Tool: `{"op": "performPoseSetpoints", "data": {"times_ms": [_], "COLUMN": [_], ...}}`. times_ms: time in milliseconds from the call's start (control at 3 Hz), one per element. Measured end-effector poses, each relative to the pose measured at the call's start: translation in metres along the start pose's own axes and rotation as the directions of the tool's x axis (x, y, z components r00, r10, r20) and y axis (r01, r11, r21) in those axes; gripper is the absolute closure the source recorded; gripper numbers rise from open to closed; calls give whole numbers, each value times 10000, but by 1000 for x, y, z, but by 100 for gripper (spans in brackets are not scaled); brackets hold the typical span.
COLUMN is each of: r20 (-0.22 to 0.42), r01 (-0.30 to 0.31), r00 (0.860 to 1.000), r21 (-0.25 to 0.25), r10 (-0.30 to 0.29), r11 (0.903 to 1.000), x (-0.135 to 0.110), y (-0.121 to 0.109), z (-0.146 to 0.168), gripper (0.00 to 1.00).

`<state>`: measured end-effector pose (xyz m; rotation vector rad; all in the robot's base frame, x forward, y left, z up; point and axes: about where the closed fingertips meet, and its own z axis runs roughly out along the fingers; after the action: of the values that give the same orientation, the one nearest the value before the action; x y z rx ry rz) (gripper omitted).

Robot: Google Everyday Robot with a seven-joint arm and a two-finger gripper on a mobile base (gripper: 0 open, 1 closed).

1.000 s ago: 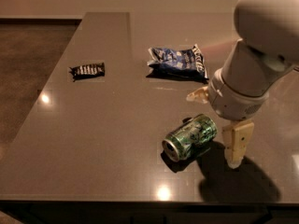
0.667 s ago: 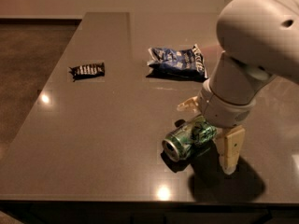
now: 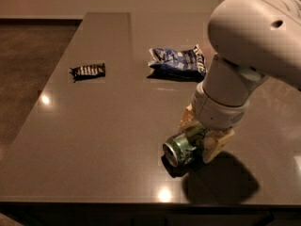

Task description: Pick green can

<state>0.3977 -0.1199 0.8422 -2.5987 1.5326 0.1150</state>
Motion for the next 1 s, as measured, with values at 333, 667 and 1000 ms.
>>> {"op": "performPoseSetpoints", "data": {"times_ms": [333,667,1000], "r20": [217,806,1745], "r01": [-71,-602,-1368], "r00": [9997,9950,9764], "r21": [121,225,419], "r10": [68,582,1276], "r11": [9999,9979,9897], "x": [-1,1,5], "y": [-4,-9,-18], "z": [-12,-34,-70], "gripper": [65,87,100]}}
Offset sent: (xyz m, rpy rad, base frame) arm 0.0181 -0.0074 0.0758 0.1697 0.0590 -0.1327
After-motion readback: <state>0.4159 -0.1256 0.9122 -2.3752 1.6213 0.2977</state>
